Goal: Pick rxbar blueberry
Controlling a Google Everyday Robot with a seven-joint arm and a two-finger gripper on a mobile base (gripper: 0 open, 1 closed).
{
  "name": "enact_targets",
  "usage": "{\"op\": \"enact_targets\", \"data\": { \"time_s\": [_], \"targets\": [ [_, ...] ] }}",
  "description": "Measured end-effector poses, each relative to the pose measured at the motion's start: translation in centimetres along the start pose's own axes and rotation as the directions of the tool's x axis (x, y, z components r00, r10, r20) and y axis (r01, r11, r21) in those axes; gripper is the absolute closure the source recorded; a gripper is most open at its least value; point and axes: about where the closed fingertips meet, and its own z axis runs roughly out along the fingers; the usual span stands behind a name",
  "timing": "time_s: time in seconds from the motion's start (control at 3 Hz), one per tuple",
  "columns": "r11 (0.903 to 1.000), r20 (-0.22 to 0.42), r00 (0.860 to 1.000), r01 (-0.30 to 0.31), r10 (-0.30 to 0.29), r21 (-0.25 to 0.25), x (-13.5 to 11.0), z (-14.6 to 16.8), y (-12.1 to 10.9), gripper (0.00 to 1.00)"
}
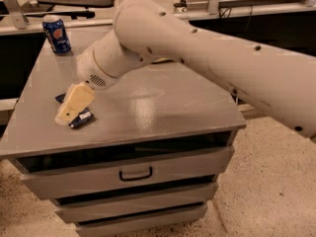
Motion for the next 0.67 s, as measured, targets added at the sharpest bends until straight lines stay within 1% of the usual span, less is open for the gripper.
{"op": "enact_targets", "data": {
  "time_s": [0.33,0.67],
  "targets": [
    [0.9981,0.060,0.996,-0.061,0.061,-0.003,-0.3,3.8,-1.1,0.00],
    [0.9923,0.054,0.991,-0.123,0.123,-0.012,0.7,5.7,-0.8,0.00]
  ]
}}
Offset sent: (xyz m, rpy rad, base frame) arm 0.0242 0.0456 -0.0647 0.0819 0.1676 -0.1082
